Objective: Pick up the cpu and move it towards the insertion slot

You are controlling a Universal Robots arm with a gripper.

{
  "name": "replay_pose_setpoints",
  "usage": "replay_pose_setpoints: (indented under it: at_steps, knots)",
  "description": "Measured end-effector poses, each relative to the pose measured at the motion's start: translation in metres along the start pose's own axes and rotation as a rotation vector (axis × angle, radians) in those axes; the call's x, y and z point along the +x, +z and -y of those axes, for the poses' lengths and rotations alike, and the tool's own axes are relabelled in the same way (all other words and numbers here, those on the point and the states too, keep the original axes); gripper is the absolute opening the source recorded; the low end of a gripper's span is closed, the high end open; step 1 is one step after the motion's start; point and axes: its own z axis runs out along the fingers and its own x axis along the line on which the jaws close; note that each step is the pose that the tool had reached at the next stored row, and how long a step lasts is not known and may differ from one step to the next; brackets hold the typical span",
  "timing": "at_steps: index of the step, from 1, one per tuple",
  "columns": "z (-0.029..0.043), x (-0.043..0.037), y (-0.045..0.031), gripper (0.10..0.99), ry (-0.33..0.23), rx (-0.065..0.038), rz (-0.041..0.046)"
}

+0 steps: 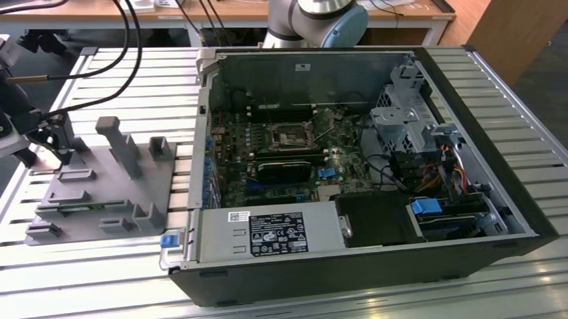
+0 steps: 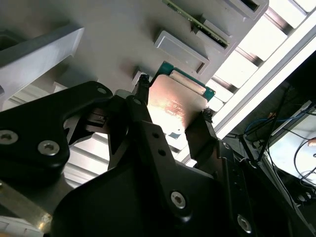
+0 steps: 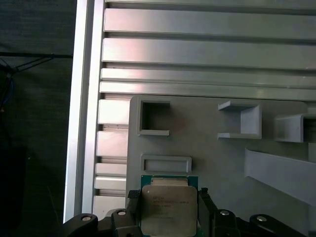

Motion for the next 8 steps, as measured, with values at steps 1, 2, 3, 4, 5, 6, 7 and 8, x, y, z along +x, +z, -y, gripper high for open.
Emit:
replay_pose_setpoints:
  at_steps: [1,2,3,4,5,6,7,8]
  knots:
    - [0.0,0.0,-0.0004,0.545,0.0,0.0,0.0]
    - [-0.0001,0.0,-0.0009,0.545,0.0,0.0,-0.0001]
    - [-0.0001,0.0,-0.0014,0.545,0.0,0.0,-0.0001]
    - [-0.0001,0.0,-0.0018,0.545,0.0,0.0,0.0]
    - [-0.0002,0.0,-0.0023,0.545,0.0,0.0,0.0]
    - [-0.0002,0.0,-0.0027,0.545,0.0,0.0,0.0]
    - [-0.0002,0.0,-0.0032,0.545,0.0,0.0,-0.0001]
    - [-0.0002,0.0,-0.0035,0.545,0.0,0.0,0.0]
